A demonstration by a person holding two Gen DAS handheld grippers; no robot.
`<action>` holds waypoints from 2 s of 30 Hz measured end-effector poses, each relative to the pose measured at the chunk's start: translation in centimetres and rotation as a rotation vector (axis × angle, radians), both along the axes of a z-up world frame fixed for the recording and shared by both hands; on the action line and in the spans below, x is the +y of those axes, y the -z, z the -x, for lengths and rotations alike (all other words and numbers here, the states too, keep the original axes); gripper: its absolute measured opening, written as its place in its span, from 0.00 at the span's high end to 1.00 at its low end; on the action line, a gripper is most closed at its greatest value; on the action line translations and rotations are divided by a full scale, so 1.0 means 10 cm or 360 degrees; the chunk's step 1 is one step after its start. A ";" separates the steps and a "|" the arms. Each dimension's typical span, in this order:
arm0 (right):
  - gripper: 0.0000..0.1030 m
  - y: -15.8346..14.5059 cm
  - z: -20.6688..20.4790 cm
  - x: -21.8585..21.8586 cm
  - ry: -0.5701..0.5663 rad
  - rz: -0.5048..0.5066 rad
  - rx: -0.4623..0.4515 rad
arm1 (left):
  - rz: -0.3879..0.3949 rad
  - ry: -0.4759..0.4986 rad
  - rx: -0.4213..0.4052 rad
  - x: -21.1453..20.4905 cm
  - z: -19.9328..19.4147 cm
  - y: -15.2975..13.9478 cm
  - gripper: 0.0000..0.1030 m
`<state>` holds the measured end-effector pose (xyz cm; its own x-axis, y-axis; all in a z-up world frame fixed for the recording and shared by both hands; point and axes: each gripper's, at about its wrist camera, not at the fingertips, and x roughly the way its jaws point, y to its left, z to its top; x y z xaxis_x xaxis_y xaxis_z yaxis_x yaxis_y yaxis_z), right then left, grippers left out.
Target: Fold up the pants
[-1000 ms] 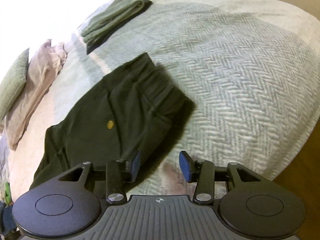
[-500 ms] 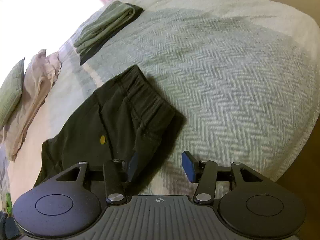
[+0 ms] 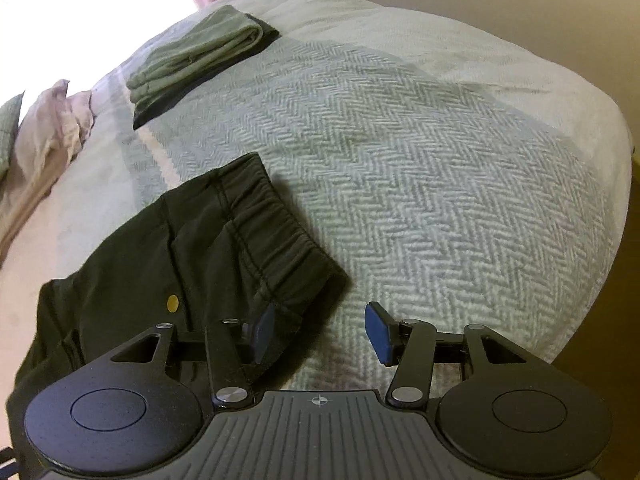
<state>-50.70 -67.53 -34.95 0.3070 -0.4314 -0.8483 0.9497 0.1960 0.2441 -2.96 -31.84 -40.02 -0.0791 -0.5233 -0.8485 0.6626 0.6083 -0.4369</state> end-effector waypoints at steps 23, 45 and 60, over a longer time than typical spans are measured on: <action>0.53 -0.28 -0.43 -0.14 -0.0494 0.0066 0.0391 | 0.0115 -0.0091 0.0055 -0.16 0.23 -0.47 0.86; 0.53 -1.01 1.17 -1.60 -0.0690 0.0083 0.0214 | 0.0212 0.0248 -0.0245 -2.50 3.76 -2.14 0.68; 0.53 -0.40 0.70 -1.39 -0.0862 -0.0290 -0.0408 | -0.0249 -0.0141 -0.0408 -1.60 2.95 -1.35 0.68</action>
<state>-57.69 -81.47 -30.98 0.6451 -0.0128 -0.7640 0.6340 0.5670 0.5258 -32.43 -47.85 -26.50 0.1878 -0.3803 -0.9056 0.6807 0.7150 -0.1591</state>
